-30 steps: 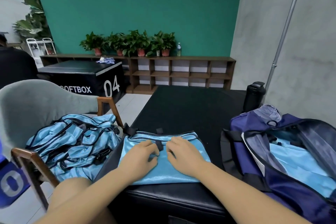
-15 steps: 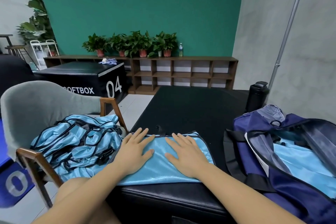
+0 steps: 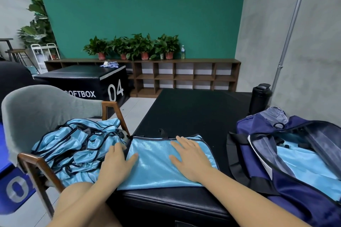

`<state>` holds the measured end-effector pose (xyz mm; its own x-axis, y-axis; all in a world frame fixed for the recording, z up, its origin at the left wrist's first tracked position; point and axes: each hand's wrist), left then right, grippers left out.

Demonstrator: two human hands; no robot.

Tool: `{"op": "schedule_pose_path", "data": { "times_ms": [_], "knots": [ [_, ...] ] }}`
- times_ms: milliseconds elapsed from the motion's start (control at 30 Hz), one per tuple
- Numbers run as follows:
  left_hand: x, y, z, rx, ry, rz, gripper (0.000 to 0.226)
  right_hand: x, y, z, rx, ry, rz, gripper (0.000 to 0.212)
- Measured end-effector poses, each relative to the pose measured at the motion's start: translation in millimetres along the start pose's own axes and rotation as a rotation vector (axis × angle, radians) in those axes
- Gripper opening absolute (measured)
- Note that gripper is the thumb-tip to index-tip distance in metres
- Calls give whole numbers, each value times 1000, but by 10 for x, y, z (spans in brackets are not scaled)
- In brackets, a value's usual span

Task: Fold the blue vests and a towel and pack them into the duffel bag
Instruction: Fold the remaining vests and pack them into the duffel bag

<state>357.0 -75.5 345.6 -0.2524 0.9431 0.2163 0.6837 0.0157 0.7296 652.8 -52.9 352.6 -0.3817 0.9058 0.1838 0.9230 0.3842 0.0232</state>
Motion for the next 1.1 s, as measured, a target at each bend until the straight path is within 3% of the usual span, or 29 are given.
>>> {"op": "schedule_pose_path", "data": {
  "times_ms": [133, 267, 367, 633, 733, 933, 1100],
  "knots": [
    [-79, 48, -21, 28, -76, -28, 37, 70, 192, -106, -48, 60, 47, 58],
    [6, 119, -124, 107, -152, -85, 27, 235, 576, -230, -83, -50, 97, 53],
    [65, 159, -151, 90, -190, -118, 25, 316, 726, -293, -18, -144, 169, 52],
    [572, 265, -109, 126, -215, -42, 26, 33, 765, -384, 210, -191, 298, 17],
    [778, 356, 87, 169, -194, -7, 24, -269, 632, -487, 233, -222, 350, 28],
    [993, 721, 683, 220, -188, 79, 29, -937, 250, -700, 297, -289, 305, 70],
    [985, 1137, 1156, 181, -214, 164, 33, -1323, 44, -794, 310, -253, 230, 61]
  ]
}}
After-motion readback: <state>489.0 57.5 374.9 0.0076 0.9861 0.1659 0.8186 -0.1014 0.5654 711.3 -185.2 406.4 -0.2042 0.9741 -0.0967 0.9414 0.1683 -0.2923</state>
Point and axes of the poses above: each hand's wrist, its own x-axis towards the middle knuckle, its own z-axis out of the palm, y = z × x, and after that the axes turned 11 degrees about -x, right-handed
